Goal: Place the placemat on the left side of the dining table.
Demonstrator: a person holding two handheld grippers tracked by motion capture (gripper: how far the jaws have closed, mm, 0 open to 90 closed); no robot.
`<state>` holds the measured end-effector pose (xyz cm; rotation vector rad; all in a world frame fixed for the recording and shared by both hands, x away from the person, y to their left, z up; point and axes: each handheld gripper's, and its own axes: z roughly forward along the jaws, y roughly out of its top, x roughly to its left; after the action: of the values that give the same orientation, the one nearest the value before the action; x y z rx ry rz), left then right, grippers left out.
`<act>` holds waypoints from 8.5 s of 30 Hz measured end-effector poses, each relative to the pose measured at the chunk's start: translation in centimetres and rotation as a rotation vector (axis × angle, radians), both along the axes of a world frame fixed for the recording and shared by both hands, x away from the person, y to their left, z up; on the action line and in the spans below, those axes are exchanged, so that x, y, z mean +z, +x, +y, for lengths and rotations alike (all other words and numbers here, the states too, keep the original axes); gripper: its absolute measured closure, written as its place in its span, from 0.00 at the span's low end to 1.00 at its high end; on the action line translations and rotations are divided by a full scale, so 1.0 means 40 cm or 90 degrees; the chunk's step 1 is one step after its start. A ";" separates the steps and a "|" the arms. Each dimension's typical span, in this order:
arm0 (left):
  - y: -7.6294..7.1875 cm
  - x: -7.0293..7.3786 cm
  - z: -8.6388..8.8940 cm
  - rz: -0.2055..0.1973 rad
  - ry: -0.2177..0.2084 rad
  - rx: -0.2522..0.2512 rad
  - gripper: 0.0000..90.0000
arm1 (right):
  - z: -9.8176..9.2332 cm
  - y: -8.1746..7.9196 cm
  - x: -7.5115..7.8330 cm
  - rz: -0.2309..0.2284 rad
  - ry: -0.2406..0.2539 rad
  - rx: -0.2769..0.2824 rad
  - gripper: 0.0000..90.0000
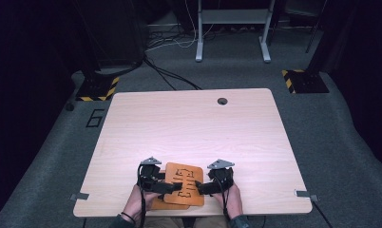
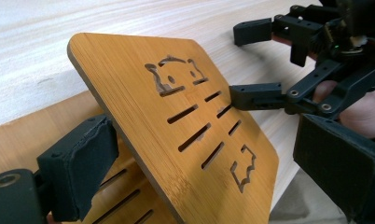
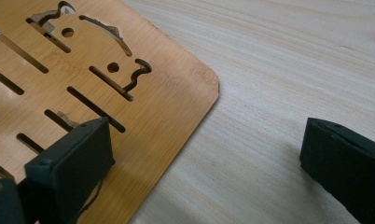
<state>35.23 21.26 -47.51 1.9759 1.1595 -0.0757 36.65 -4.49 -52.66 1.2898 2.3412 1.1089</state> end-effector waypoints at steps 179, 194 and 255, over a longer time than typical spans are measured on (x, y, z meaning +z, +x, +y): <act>0.361 0.310 0.025 -0.008 0.288 0.044 0.96 | -0.094 0.000 -0.009 -0.036 -0.081 -0.183 0.03; 0.420 0.276 0.173 0.043 0.263 0.170 0.96 | -0.095 0.000 -0.009 -0.036 -0.081 -0.187 0.03; 0.479 0.165 0.389 0.131 0.248 0.356 0.78 | -0.095 0.000 -0.009 -0.036 -0.080 -0.187 0.03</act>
<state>54.38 36.83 -40.91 1.9176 1.9428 0.2610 36.67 -8.28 -53.03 1.4751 2.0594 0.8791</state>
